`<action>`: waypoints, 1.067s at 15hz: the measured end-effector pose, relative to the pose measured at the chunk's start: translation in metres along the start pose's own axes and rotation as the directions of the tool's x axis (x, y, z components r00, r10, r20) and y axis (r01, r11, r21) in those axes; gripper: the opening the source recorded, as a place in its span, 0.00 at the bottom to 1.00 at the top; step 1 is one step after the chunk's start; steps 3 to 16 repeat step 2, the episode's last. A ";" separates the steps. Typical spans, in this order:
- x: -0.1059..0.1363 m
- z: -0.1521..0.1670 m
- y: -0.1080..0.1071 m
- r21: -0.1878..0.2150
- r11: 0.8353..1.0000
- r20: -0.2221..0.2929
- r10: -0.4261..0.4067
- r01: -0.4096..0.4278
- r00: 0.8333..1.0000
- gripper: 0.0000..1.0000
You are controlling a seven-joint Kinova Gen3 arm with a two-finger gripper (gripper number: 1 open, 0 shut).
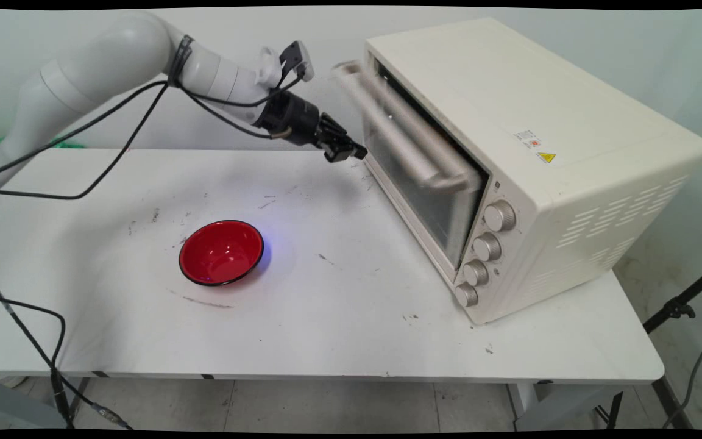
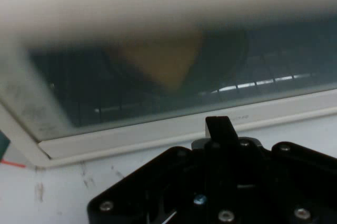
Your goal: Close the oven
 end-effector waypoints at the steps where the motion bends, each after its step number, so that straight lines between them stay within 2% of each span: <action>1: 0.004 -0.001 0.000 0.000 1.000 -0.003 0.003 -0.003 1.000 0.00; 16: 0.009 -0.004 -0.001 0.001 1.000 -0.007 0.006 -0.006 1.000 0.00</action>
